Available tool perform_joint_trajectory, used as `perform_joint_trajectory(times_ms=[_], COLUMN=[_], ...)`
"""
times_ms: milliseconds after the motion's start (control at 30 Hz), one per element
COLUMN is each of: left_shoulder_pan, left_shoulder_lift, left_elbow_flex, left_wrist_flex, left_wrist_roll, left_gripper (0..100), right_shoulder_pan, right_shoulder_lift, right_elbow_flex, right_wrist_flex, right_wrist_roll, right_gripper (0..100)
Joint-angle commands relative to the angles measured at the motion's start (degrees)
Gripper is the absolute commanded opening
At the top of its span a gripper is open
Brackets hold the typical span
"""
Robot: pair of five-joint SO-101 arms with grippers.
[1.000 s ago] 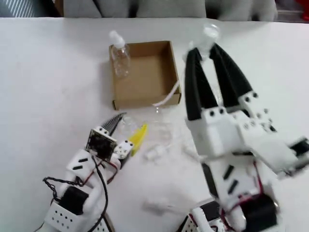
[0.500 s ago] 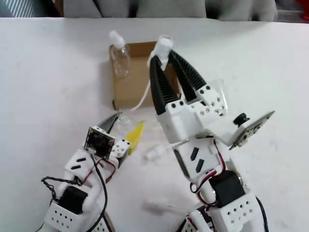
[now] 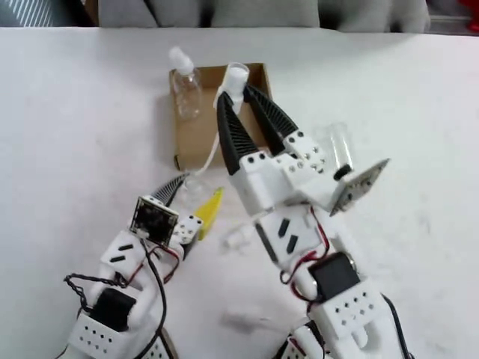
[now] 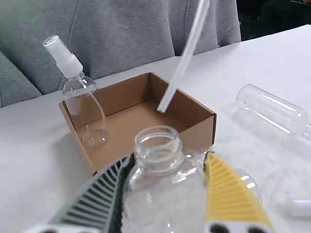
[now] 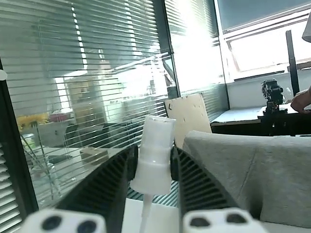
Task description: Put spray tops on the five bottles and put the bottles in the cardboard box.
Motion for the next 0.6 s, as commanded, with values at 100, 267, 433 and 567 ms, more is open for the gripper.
perform_joint_trajectory(times_ms=[100, 267, 433, 567], left_shoulder_pan=[-0.31, -0.31, -0.31, -0.31], left_shoulder_lift=[-1.19, -1.19, -1.19, -1.19], left_elbow_flex=[-0.18, -0.18, -0.18, -0.18], left_wrist_flex=[0.09, 0.09, 0.09, 0.09], left_wrist_roll=[-0.44, -0.44, -0.44, -0.44], left_gripper=[13, 13, 13, 13], right_shoulder_pan=[-0.57, -0.57, -0.66, -1.54], right_shoulder_lift=[5.14, 5.14, 5.14, 5.05], right_elbow_flex=[-0.7, -0.53, -0.44, -0.44], right_wrist_flex=[-5.58, -5.49, -4.44, -0.84], right_wrist_roll=[-0.09, -0.18, -0.18, -0.18], right_gripper=[1.7, 1.7, 1.7, 1.7])
